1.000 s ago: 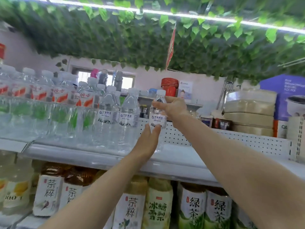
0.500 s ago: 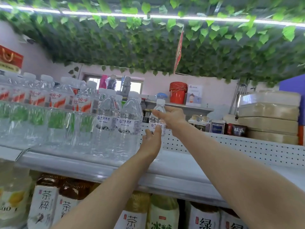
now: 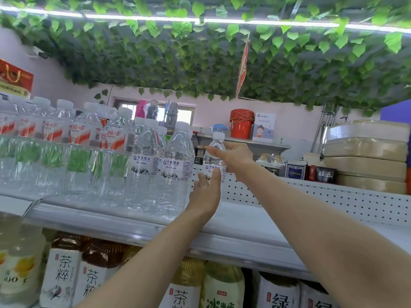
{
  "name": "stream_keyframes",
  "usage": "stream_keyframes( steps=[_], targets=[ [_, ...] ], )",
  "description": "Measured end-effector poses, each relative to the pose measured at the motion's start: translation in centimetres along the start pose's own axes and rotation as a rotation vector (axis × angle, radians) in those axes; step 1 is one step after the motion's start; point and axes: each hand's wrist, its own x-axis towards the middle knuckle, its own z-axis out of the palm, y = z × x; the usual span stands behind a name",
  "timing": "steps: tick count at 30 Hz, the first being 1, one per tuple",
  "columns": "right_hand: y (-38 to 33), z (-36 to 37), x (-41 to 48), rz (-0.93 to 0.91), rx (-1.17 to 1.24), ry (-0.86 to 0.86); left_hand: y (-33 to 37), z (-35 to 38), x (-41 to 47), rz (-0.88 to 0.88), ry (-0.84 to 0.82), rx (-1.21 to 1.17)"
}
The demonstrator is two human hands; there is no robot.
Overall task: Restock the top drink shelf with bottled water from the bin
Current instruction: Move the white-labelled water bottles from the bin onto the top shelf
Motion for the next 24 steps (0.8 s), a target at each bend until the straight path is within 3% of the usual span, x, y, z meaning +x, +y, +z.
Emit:
stream_keyframes(
  steps=[19,24],
  targets=[
    [0.3,0.5,-0.5,-0.013,0.09,0.001,-0.1,0.2,-0.9,0.039,0.032,0.048],
    [-0.3,-0.1,-1.4,0.015,0.017,-0.015,0.4,-0.2,-2.4,0.108,0.035,0.042]
  ],
)
